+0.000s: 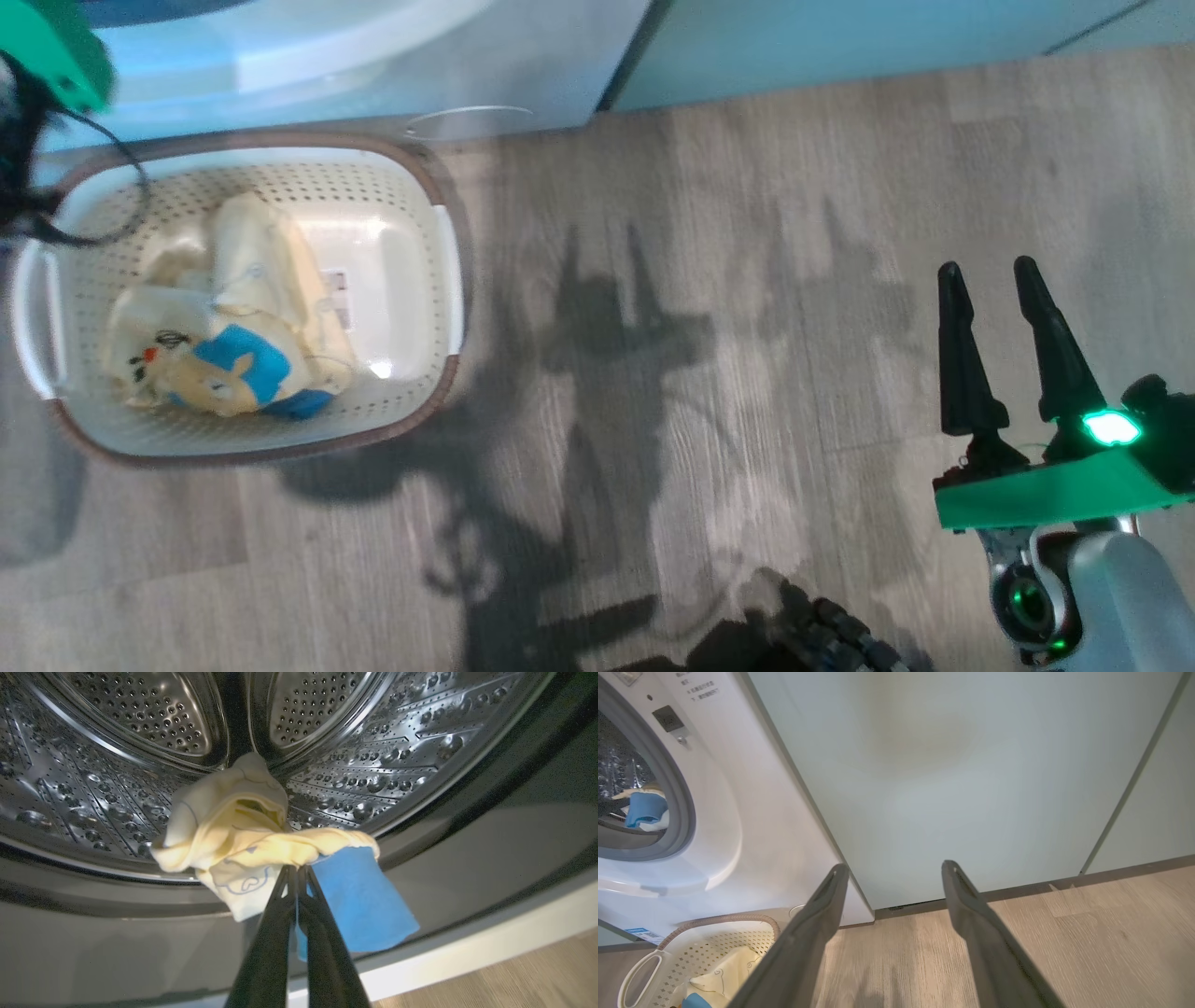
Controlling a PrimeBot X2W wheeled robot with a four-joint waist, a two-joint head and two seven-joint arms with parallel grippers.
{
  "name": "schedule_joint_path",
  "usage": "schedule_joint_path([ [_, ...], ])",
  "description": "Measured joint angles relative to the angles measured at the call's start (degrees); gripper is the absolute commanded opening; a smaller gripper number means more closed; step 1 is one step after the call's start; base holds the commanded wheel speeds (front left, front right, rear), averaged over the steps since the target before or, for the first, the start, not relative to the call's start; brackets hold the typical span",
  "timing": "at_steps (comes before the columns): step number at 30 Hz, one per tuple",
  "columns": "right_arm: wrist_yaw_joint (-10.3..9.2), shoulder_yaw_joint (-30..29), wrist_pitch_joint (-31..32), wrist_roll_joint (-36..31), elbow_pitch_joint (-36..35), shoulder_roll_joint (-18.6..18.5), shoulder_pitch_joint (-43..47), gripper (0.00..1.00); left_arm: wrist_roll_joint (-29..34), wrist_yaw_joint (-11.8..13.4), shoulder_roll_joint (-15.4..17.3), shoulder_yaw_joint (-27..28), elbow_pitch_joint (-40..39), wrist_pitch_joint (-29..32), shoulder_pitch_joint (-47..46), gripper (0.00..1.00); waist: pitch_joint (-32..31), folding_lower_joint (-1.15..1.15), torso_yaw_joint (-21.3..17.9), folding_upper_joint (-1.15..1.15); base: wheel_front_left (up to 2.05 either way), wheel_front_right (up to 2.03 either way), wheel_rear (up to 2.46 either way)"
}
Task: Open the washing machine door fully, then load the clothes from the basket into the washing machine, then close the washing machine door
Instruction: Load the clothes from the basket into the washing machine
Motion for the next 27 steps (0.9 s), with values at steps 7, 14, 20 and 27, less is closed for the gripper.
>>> schedule_joint_path([
  [7,0.0,1.5,0.0,2.9,0.0,0.0,-1.8,1.0,0.4,1.8,5.4,0.8,-0.3,6.9,-6.3,0.0,3.2,0.0,-3.8,0.0,0.0,0.0,0.0],
  [14,0.0,2.6,0.0,4.8,-0.1,0.0,-2.3,1.0,2.8,3.0,9.4,1.5,1.6,8.9,-12.3,0.0,6.1,0.01,-7.0,0.0,0.0,0.0,0.0],
  [20,0.0,3.6,0.0,5.6,-0.1,0.0,-3.2,1.0,6.9,4.5,11.4,1.2,2.7,5.8,-17.7,0.0,8.5,0.01,-9.1,0.0,0.0,0.0,0.0],
  [27,0.0,3.9,0.0,6.1,-0.1,0.1,-4.4,1.0,9.3,4.9,11.3,-0.2,8.2,1.7,-22.6,0.0,10.2,0.01,-10.5,0.0,0.0,0.0,0.0],
])
